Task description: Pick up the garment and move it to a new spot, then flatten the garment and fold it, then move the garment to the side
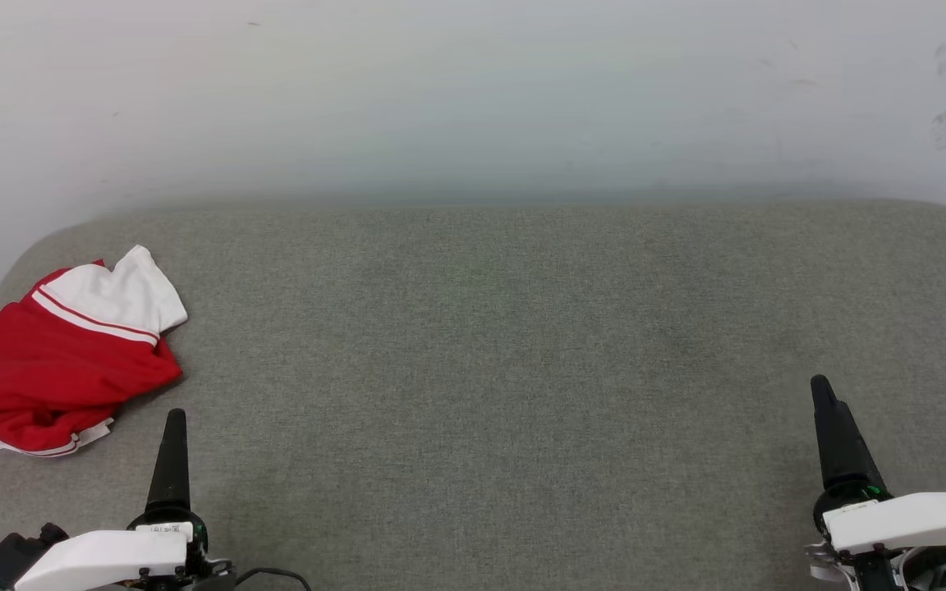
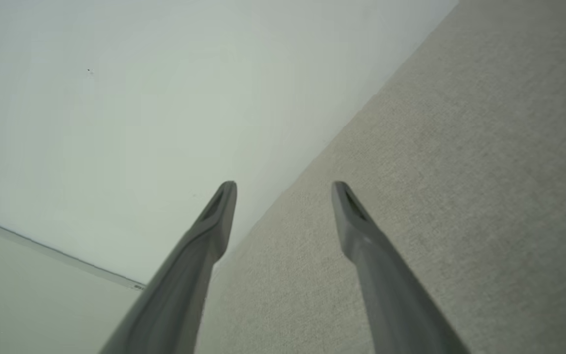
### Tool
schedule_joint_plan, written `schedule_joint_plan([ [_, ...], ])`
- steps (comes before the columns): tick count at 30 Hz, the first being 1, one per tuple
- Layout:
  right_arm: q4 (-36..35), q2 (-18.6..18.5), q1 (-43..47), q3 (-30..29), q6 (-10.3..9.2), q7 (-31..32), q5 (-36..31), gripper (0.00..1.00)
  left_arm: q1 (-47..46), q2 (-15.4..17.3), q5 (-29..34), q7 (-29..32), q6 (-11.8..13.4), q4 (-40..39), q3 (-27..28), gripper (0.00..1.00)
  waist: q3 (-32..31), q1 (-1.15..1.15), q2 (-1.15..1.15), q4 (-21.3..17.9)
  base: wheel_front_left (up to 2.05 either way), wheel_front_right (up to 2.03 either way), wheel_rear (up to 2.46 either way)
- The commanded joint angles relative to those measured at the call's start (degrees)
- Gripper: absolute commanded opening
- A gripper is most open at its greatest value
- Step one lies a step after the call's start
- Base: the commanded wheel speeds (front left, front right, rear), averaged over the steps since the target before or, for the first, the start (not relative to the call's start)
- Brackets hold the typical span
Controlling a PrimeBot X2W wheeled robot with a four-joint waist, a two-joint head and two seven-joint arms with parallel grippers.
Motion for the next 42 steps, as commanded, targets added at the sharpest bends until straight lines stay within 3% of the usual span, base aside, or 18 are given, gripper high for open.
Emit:
schedule_joint_plan([
  [1,-1.6,0.0,-0.2,0.3,0.00,-0.6,-3.0,1.00,0.0,0.1,1.9,-0.6,-0.1,-1.6,-0.1,1.00,0.0,0.00,0.00,0.0,0.00,0.00,0.00],
  [12,-5.1,-0.1,0.6,2.6,0.00,-2.7,-18.3,1.00,2.0,0.1,13.6,-2.7,-0.1,-8.7,-2.7,1.00,-0.1,0.00,0.00,0.0,0.00,0.00,0.00],
  [22,-7.6,-0.1,1.3,3.2,0.00,-4.4,-31.0,1.00,3.2,0.1,28.5,-4.4,-0.2,-11.4,-4.6,1.00,-0.1,0.00,0.00,0.1,0.00,0.00,0.00],
  [42,-8.3,0.0,2.3,3.8,0.00,-7.3,-46.9,1.00,5.0,0.2,50.7,-7.2,2.0,-14.0,-11.5,1.00,0.0,0.00,0.00,-0.2,0.00,0.00,0.00],
])
